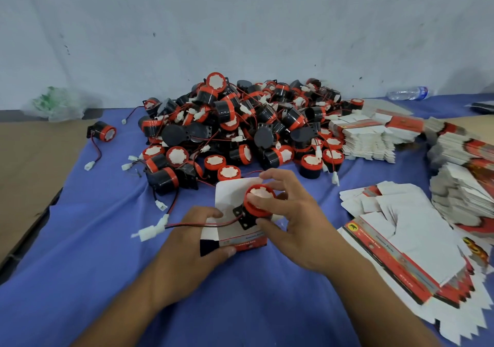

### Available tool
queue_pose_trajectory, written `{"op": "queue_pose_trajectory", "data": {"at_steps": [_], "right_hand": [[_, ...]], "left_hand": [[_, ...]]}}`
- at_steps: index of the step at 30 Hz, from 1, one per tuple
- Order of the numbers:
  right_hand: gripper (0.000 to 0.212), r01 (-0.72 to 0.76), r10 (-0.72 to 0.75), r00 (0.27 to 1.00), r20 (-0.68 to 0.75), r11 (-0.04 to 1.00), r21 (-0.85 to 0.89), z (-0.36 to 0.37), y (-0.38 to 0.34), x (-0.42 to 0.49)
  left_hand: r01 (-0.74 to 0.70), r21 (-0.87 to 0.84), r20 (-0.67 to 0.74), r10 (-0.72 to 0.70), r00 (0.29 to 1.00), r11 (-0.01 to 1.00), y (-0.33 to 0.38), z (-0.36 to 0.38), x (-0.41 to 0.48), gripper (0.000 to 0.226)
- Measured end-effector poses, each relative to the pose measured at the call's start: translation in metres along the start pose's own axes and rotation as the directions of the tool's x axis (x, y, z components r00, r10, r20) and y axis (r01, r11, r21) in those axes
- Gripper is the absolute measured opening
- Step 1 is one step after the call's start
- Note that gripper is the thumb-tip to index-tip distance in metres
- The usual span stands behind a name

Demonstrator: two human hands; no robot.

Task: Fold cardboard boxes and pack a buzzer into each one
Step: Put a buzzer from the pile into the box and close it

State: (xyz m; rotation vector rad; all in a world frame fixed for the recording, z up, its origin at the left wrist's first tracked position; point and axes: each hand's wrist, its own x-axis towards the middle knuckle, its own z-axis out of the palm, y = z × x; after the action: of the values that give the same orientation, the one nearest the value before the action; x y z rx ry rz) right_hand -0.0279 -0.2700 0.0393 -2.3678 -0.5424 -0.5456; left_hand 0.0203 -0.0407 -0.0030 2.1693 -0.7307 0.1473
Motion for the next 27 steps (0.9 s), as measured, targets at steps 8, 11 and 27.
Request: {"op": "queue_pose_trajectory", "data": {"at_steps": [8,11,27], "right_hand": [[0.015,0.053,-0.061,0.997,-0.057,0.989,-0.138,0.031,-0.010,0.001],[0.014,-0.009,-0.003,0.989,-0.147,0.997,-0.078,0.039,-0.009,0.002],[0.030,-0.043,0.052,0.998,0.038,0.979,-0.197,0.034,-0.018,0.006]], "left_hand": [[-0.158,-0.011,0.020,0.159,0.987,0.987,0.003,0.003,0.002,0.029],[-0.183,0.024,0.005,0.183,0.983,0.983,0.003,0.001,0.004,0.035],[-0.083,0.034,-0.068,0.085,0.994,0.996,0.008,-0.001,0.003,0.035]]}}
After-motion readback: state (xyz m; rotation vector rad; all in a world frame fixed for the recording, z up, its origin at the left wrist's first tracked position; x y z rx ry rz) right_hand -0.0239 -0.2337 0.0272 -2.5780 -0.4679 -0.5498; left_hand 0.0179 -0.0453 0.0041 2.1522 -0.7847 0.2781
